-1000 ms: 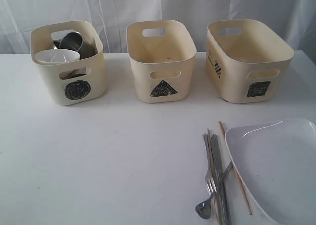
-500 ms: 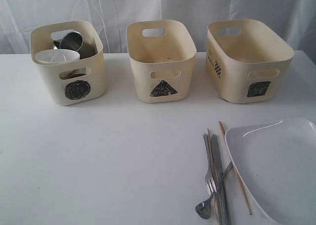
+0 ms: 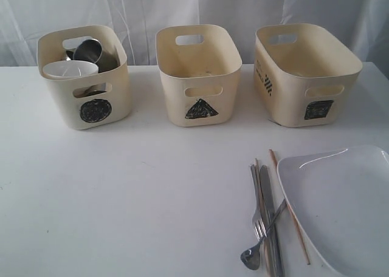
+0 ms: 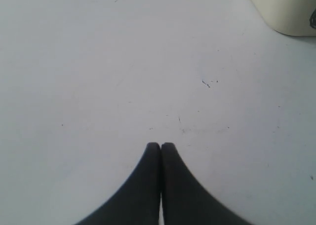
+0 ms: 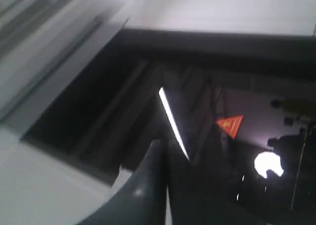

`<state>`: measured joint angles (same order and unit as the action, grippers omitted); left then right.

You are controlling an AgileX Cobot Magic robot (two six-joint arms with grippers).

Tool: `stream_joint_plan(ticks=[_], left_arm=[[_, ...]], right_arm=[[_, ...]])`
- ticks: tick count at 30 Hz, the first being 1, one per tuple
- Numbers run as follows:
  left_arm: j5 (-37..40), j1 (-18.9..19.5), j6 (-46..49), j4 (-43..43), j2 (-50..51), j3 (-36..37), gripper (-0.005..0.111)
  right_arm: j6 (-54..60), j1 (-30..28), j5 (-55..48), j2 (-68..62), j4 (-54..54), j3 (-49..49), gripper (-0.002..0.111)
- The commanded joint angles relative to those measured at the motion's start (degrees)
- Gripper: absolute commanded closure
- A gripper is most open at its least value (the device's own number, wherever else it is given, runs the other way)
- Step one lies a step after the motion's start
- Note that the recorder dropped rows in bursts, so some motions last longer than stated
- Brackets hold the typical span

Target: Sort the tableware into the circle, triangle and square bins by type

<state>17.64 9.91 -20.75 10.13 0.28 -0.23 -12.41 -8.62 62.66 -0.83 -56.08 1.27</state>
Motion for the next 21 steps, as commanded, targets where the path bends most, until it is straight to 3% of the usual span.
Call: stream_joint_plan(ticks=[1, 4, 6, 9, 14, 17, 19, 21], left_arm=[[0.4, 0.0, 0.0, -0.3, -0.3, 0.2, 0.107], [0.4, 0.0, 0.0, -0.3, -0.3, 0.2, 0.107], [0.4, 0.0, 0.0, -0.3, -0.3, 0.2, 0.107], [0.4, 0.0, 0.0, -0.3, -0.3, 0.2, 0.107], [0.4, 0.0, 0.0, -0.3, -0.3, 0.2, 0.107], [0.4, 0.0, 0.0, -0.3, -0.3, 0.2, 0.107], [0.4, 0.0, 0.0, -0.3, -0.3, 0.2, 0.107], [0.4, 0.0, 0.0, -0.3, -0.3, 0.2, 0.107]], right_arm=[[0.2, 0.1, 5.8, -4.0, -5.6, 4.4, 0.108], [-3.0, 0.1, 6.6, -10.1, -1.3, 12.2, 0.108], [-7.2, 0.1, 2.7, -14.6, 7.4, 18.3, 0.108], [-8.3, 0.1, -7.6, -23.4, 27.3, 29.3, 0.108], [-6.3, 0.1, -24.9, -42.9, 75.7, 48.1, 0.108], [-12.0, 0.1, -42.0, -54.1, 101.3, 53.7, 0.108], [-13.9, 0.1, -57.9, -61.1, 109.9, 54.3, 0.108], [-13.3, -0.1, -76.9, -69.3, 111.8, 54.3, 0.108]])
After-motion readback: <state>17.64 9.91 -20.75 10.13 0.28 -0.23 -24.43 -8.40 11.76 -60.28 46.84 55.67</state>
